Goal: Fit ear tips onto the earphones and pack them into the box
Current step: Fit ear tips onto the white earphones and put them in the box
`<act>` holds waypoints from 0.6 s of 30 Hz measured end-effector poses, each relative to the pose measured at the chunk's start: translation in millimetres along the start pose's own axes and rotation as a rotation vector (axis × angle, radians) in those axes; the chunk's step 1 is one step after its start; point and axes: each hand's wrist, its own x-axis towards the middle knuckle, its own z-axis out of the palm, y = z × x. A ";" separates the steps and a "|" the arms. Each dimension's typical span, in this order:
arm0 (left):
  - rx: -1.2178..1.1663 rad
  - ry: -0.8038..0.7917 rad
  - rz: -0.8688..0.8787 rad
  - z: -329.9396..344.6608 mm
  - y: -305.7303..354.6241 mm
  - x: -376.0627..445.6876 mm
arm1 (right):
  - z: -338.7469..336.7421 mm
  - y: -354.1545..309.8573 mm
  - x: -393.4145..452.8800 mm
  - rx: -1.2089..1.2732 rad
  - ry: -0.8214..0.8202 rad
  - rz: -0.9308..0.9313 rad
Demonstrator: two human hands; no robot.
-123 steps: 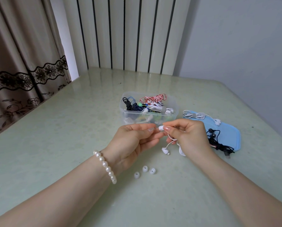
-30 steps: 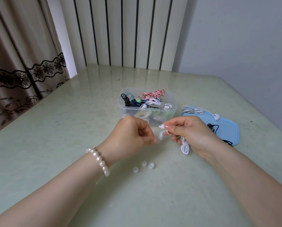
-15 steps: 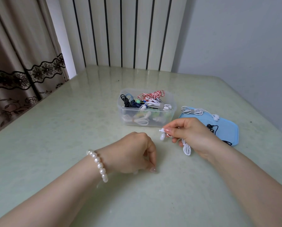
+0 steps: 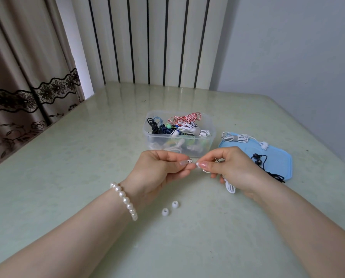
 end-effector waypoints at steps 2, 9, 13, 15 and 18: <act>-0.044 0.016 -0.006 -0.8 1.5 0.1 | -0.6 0.4 1.3 0.040 0.041 -0.025; -0.033 0.059 -0.027 -0.8 0.9 -1.3 | 2.6 -3.8 -0.8 0.117 0.019 -0.163; -0.040 0.067 -0.004 -0.4 0.1 -1.0 | 2.7 -6.3 -2.7 0.102 0.020 -0.201; -0.036 0.070 0.010 -0.3 -0.5 -0.6 | 2.6 -6.5 -2.3 0.097 0.035 -0.220; -0.034 0.066 0.018 0.6 -1.6 -0.6 | 3.0 -4.5 0.0 0.054 0.059 -0.251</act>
